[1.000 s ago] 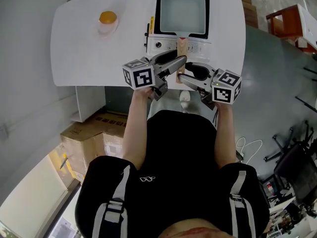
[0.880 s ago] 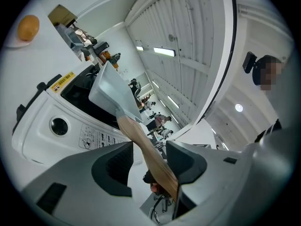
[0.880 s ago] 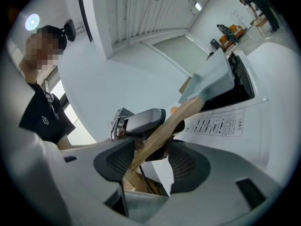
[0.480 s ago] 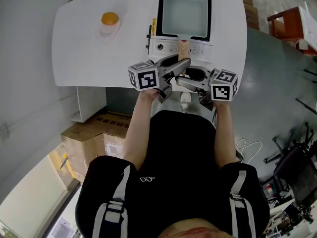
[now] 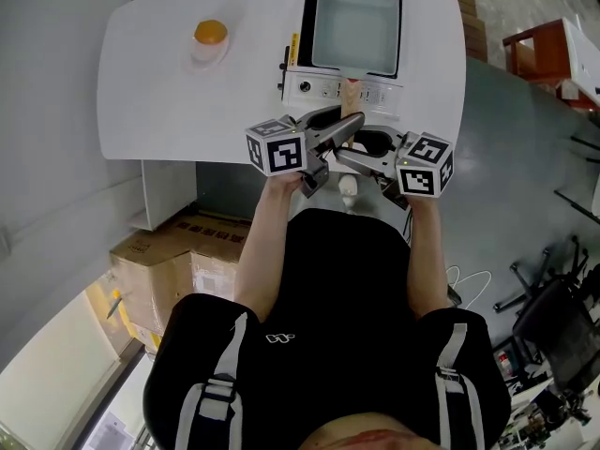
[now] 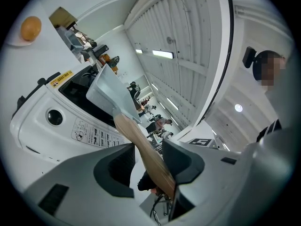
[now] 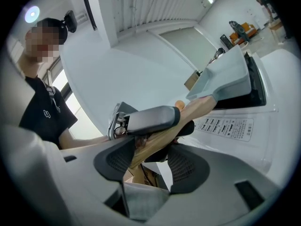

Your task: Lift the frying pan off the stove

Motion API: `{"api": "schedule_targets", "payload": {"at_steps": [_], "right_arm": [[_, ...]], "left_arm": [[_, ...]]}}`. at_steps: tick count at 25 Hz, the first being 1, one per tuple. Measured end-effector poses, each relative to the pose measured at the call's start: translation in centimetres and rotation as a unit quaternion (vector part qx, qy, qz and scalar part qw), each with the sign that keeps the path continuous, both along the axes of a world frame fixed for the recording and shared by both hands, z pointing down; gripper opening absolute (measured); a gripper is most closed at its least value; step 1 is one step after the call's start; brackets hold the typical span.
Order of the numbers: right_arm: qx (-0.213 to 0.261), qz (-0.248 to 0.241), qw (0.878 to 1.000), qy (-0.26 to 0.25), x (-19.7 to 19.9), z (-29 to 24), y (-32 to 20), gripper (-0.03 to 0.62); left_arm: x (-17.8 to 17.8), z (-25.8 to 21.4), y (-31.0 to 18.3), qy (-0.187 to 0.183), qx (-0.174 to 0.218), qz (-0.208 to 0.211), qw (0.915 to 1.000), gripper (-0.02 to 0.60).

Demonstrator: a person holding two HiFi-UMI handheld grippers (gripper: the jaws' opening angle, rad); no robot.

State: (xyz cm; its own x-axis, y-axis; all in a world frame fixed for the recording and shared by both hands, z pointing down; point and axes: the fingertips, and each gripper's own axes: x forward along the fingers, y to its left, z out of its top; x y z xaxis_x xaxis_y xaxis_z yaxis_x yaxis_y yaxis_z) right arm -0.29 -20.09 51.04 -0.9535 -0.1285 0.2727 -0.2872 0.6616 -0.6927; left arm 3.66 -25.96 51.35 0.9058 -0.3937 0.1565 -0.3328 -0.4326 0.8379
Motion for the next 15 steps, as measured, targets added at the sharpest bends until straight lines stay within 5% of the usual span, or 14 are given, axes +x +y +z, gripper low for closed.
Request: {"api": "schedule_targets", "payload": {"at_steps": [15], "right_arm": [[0.060, -0.016, 0.998, -0.003, 1.3, -5.1, 1.4, 0.229]], "left_arm": [[1.0, -5.8, 1.3, 0.024, 0.061, -0.020, 0.9977, 0.181]]}}
